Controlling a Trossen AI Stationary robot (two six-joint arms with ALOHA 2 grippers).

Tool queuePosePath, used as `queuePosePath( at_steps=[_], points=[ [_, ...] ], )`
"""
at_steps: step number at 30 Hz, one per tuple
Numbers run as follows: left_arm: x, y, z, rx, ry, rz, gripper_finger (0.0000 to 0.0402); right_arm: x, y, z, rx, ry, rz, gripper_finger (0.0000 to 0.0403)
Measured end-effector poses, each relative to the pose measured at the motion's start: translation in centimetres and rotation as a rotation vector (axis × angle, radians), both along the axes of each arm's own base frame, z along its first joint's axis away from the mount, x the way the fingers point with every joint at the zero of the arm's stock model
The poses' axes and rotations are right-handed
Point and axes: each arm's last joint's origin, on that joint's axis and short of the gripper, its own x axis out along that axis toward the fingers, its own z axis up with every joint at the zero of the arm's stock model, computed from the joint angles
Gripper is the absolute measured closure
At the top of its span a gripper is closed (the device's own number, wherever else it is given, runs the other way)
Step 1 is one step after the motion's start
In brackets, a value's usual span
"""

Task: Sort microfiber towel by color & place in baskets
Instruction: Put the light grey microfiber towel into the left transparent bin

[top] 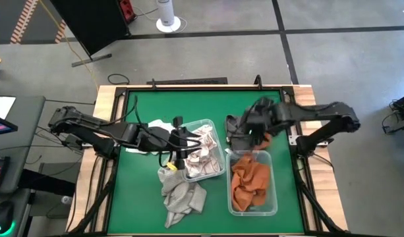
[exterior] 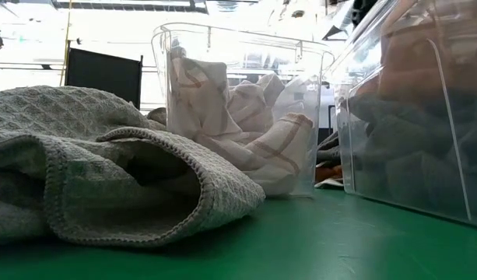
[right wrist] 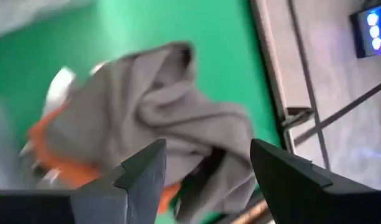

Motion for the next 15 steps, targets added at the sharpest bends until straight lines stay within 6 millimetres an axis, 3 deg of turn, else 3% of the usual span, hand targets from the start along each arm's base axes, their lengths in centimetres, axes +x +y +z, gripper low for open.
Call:
queuePosePath(
  at_steps=[7,15],
  points=[
    [0.6,0.7,-1.0,0.033,-0.080,0.014,0.0214,-3.5,-3.1,0.6,-0.077,-0.337,-0.004,0.0133],
    [0.5,0.9,-3.6,-0.008,-0.079,0.030,0.0214,-6.9,-3.4,0.7,-0.096,-0.647,-0.064,0.0133]
  ],
)
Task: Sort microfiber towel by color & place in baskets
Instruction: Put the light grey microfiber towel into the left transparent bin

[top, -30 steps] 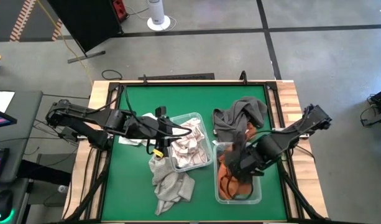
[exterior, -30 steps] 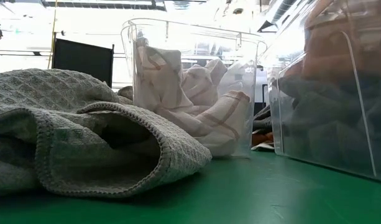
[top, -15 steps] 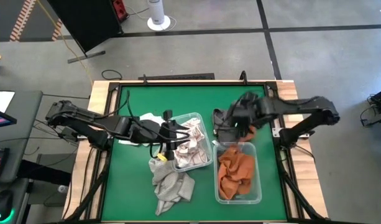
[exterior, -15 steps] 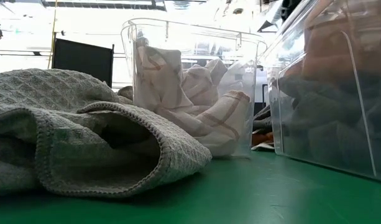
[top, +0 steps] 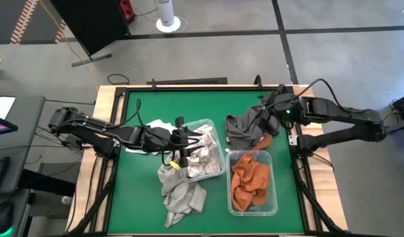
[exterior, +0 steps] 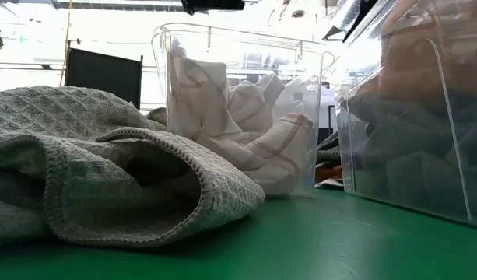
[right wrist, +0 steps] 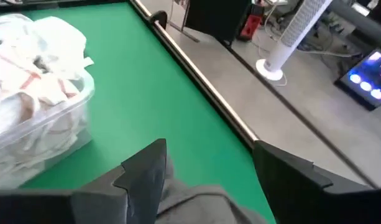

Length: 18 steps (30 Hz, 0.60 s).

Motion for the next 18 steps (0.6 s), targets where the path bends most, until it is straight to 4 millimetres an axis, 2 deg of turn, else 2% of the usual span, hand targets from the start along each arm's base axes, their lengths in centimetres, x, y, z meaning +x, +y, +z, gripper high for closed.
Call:
queuePosePath(
  at_steps=[4,9,15,18],
  points=[
    [0.0,0.0,0.0,-0.014,-0.015,0.012,0.0214,-0.6,-0.2,-1.0,0.054,-0.036,-0.069,0.0133],
    [-0.2,-0.7,-0.3,-0.054,0.002,0.007,0.0214,-0.5,0.3,-2.5,0.037,-0.091,-0.058,0.0133],
    [-0.9,-2.9,-1.0,-0.136,0.056,-0.037,0.0214,0.1,1.1,-4.0,-0.035,-0.197,0.007,0.0133],
    [-1.7,-4.6,-1.6,-0.140,0.122,-0.081,0.0214,0.3,1.3,-3.8,-0.078,-0.201,0.039,0.0133]
  ],
)
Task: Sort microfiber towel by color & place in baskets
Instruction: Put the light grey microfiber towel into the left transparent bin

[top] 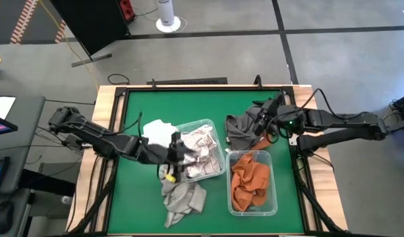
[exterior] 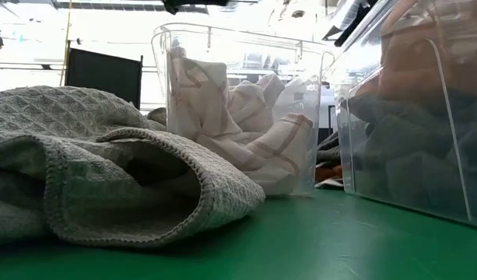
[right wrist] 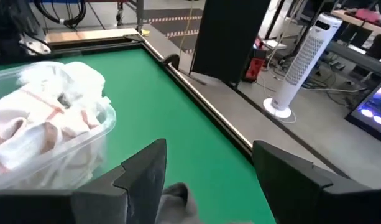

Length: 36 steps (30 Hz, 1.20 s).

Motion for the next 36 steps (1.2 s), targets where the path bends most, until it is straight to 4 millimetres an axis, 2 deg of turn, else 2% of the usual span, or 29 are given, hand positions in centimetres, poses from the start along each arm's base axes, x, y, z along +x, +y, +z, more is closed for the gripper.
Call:
queuePosePath(
  at_steps=[10,14,17,21,24,29,36],
  points=[
    [-2.4,-4.4,-1.1,-0.008,0.125,-0.191,0.0214,-1.5,0.0,0.5,-0.016,-0.001,0.001,0.0133],
    [-3.3,-5.8,-1.1,-0.053,0.143,-0.224,0.0214,-1.6,0.0,0.3,0.001,0.002,-0.006,0.0133],
    [-4.6,-6.5,-2.1,-0.130,0.266,-0.187,0.0214,-1.5,0.0,0.2,0.015,0.004,-0.011,0.0133],
    [-6.5,-6.0,-3.9,-0.291,0.485,0.047,0.0214,-1.5,0.0,0.0,0.022,0.017,-0.012,0.0133],
    [-7.4,-5.4,-5.6,-0.376,0.555,0.204,0.0214,-1.5,0.0,0.1,0.030,0.004,-0.016,0.0133],
    [-7.3,-4.7,-7.8,-0.399,0.544,0.238,0.0214,-1.5,0.0,0.1,0.033,-0.006,-0.017,0.0133],
    [-6.4,-3.4,-9.4,-0.406,0.513,0.296,0.0214,-1.4,0.0,0.2,0.019,-0.001,-0.008,0.0133]
  ],
)
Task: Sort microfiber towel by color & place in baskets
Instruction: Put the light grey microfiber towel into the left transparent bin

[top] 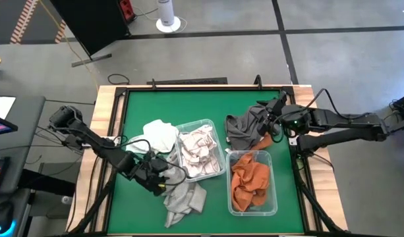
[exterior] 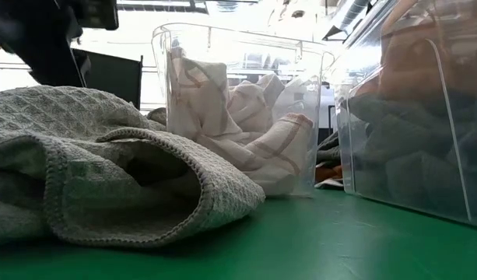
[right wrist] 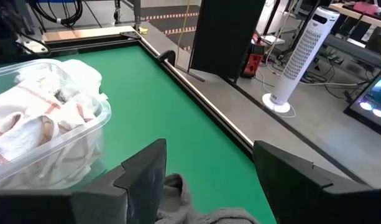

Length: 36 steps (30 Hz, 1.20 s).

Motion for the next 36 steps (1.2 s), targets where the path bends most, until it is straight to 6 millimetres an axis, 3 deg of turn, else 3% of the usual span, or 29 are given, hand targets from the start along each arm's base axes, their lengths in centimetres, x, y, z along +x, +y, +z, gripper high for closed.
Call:
queuePosePath(
  at_steps=[11,14,20,24,29,32,36],
  points=[
    [2.1,-0.9,-3.5,0.126,0.074,-0.134,0.0224,0.0,0.0,0.0,-0.008,0.007,0.004,0.0133],
    [2.3,-1.1,-3.5,0.120,0.078,-0.175,0.0263,0.0,0.0,0.0,-0.008,0.007,0.004,0.0133],
    [3.0,-1.6,-1.7,0.123,0.048,-0.242,0.0388,0.0,0.0,0.0,-0.008,0.007,0.004,0.0133],
    [2.7,-1.5,1.3,0.125,0.034,-0.264,0.0396,0.0,0.0,0.0,-0.008,0.007,0.004,0.0133],
    [1.6,-0.9,8.0,0.104,-0.157,-0.344,0.0398,0.0,0.0,0.0,-0.010,0.009,0.004,0.0133],
    [0.4,0.5,12.1,0.230,-0.322,-0.308,0.0399,0.0,0.0,0.0,-0.010,0.009,0.005,0.0133],
    [-1.1,2.8,16.3,0.494,-0.508,-0.134,0.0400,0.0,0.0,0.0,-0.010,0.009,0.004,0.0133]
  ],
)
